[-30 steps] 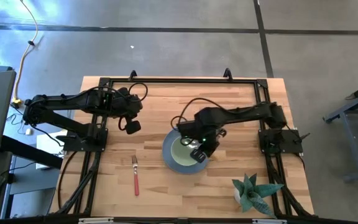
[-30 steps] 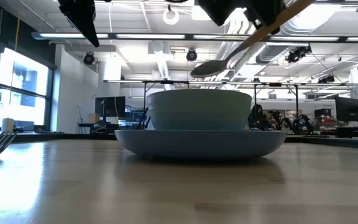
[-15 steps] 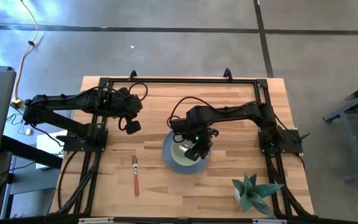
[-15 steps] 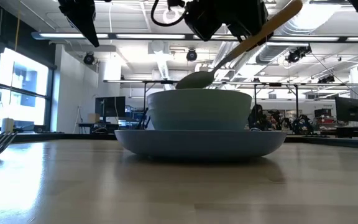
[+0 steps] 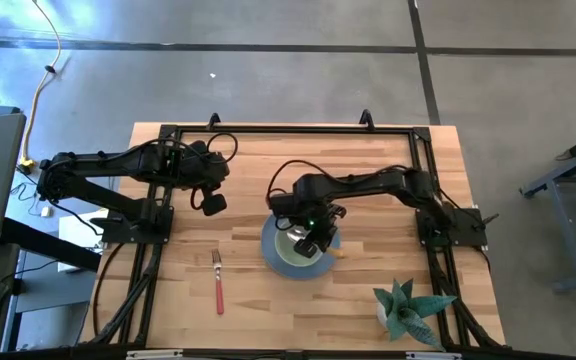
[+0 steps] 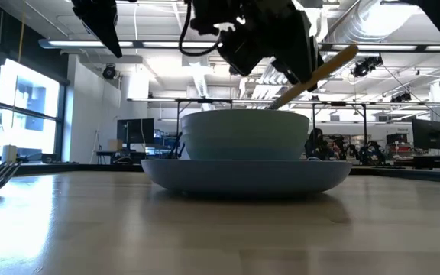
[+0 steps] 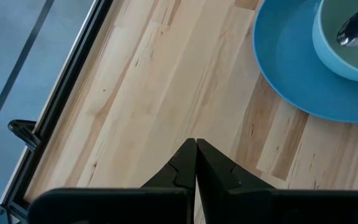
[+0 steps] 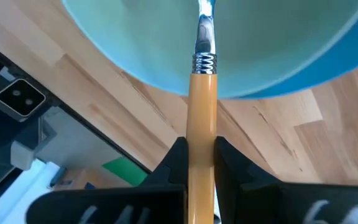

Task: Set table place
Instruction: Put the yellow spoon into the green bowl

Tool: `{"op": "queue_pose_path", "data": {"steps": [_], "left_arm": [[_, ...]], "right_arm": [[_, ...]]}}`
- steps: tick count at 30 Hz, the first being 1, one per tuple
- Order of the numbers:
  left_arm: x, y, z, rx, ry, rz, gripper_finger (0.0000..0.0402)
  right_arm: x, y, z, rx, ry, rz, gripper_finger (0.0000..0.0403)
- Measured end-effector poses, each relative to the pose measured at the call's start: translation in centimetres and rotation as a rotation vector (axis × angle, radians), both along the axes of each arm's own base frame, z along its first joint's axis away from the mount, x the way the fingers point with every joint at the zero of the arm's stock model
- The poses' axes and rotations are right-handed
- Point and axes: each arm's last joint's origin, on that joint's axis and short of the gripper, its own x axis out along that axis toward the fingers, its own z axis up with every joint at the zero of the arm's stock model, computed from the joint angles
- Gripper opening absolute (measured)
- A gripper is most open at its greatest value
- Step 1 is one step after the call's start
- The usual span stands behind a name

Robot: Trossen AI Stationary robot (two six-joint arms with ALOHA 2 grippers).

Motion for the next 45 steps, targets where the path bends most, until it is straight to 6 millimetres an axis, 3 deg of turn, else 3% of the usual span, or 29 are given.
{"op": "queue_pose_path", "data": {"steps": [7,45], "left_arm": [[0.0,0.0,0.0,0.0,0.0,0.0,0.0],[0.0,0.0,0.0,-0.001,-0.002,0.003,0.0]], "right_arm": [[0.6,0.1,-1.6,0.018,0.022,0.034,0.0012],[0.9,-0.2,-2.6,-0.028,0.052,0.026,0.0012]]}}
